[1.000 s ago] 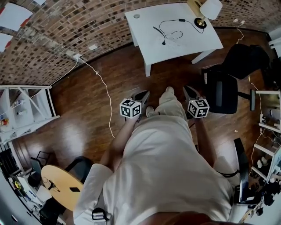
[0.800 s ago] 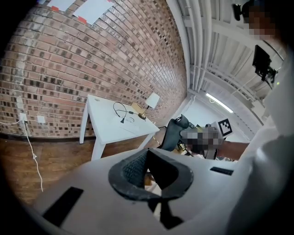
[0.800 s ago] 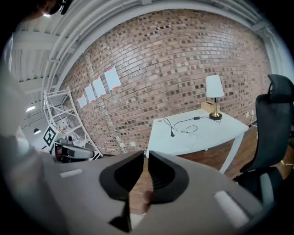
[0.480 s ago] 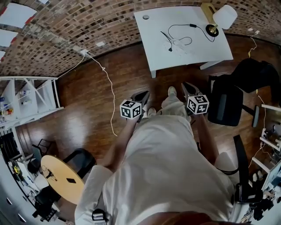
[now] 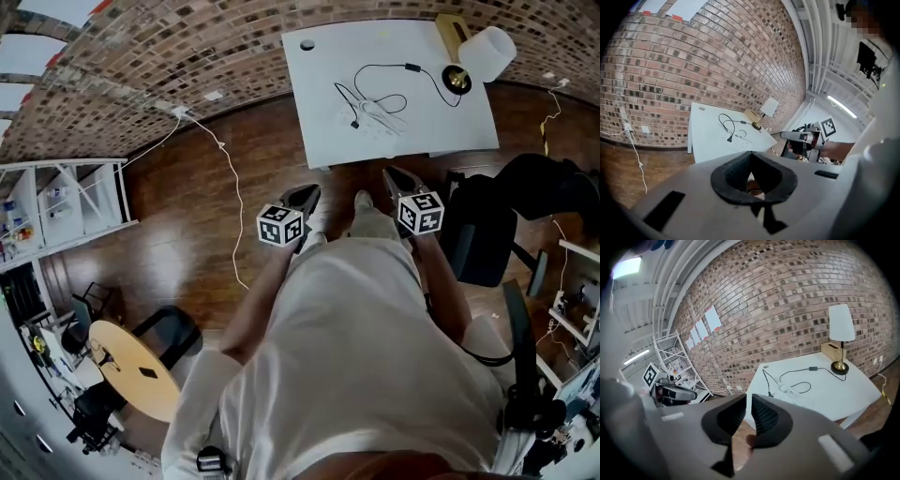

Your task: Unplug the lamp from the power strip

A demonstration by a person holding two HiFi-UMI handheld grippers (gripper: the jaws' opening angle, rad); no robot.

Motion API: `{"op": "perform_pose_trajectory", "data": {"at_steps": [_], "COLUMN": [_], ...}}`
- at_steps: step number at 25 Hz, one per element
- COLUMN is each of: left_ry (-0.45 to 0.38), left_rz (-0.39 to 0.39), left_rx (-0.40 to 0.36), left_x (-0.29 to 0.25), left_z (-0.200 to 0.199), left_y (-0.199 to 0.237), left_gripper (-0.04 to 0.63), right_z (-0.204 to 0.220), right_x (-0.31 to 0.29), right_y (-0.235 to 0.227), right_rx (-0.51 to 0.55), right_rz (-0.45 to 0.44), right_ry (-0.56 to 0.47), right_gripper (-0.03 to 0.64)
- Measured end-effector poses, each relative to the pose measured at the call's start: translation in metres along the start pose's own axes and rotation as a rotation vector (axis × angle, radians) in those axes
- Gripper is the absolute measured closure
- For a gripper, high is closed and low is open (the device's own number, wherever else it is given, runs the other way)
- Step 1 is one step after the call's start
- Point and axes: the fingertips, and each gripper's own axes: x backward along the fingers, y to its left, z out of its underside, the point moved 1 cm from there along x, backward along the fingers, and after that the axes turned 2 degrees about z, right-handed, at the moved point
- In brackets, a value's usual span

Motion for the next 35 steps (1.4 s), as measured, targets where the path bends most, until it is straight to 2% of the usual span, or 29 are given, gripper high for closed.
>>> {"op": "perform_pose_trajectory", "data": {"at_steps": [8,18,26,35], "left_ry": [-0.007,0.002,-0.015,-0.021], "left_rz": [-0.061,-0.126,-0.186,-0.184], "left_rx": [0.061,0.104,0.142,0.128], "left_x": [-0.038,-0.075,-0.065,-0.056], "left_z": [-0.017,-0.007,-0.003,-0.016], "left_y": [-0.009,-0.021,-0.011,0.006], "left_gripper": [0.595,0.595,0.595,0.595], "right_z": [-0.029,-0.032,-0.035,-0.032], "right_x": [-0.015,-0.039,-0.06,-0.077], "right_y": [-0.048,-0.095,-0.096,-0.084], "right_rx": [0.029,0.06,0.063,0.053], "right_rz": [-0.061,-0.129,-0.167,-0.164], "right_ry": [0.033,0.079,0.096,0.117], "right_gripper": [0.595,0.595,0.595,0.595]}}
